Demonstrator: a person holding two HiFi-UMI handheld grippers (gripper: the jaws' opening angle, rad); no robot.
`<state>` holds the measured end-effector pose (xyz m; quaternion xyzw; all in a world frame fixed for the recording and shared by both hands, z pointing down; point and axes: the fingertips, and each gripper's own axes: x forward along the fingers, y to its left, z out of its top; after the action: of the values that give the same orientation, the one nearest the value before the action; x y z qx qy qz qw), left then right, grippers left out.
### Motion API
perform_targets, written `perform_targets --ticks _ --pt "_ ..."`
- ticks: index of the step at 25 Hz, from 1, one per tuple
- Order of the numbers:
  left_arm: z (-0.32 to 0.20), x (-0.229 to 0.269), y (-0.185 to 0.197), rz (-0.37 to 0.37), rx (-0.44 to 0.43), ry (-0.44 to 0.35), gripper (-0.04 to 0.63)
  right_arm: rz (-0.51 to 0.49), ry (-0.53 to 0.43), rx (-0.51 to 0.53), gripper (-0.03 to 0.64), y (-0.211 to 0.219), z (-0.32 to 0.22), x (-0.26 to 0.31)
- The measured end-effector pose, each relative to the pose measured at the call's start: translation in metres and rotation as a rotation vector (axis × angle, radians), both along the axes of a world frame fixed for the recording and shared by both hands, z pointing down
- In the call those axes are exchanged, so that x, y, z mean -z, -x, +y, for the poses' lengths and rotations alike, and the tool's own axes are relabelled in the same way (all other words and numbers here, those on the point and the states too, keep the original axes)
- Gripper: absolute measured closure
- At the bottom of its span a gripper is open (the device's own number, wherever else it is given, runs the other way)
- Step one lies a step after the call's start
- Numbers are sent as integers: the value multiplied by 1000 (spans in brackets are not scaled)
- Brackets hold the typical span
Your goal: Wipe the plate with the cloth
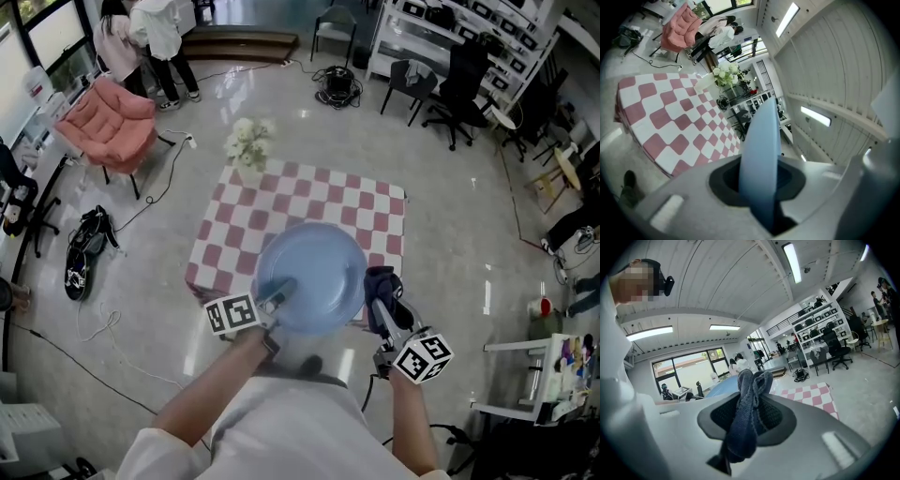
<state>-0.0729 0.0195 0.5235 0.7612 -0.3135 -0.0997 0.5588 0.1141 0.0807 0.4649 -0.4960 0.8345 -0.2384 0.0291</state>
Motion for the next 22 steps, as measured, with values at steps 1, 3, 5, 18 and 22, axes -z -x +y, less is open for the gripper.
perform_targets --ticks 1,3,5,18,22 --pt "0 0 -4 -6 5 -5 525 -1 2 7 516 0 0 -2" --pt "0 -1 -11 -15 19 -14 525 0 10 22 515 1 0 -6" --pt "-1 -3 -19 -16 34 -18 525 0 18 34 515 0 0 -10" --pt "13 1 -65 -41 123 -67 525 8 35 126 515 -14 8 -17" --pt "15 3 -81 -54 153 -81 524 17 40 176 515 -14 13 -17"
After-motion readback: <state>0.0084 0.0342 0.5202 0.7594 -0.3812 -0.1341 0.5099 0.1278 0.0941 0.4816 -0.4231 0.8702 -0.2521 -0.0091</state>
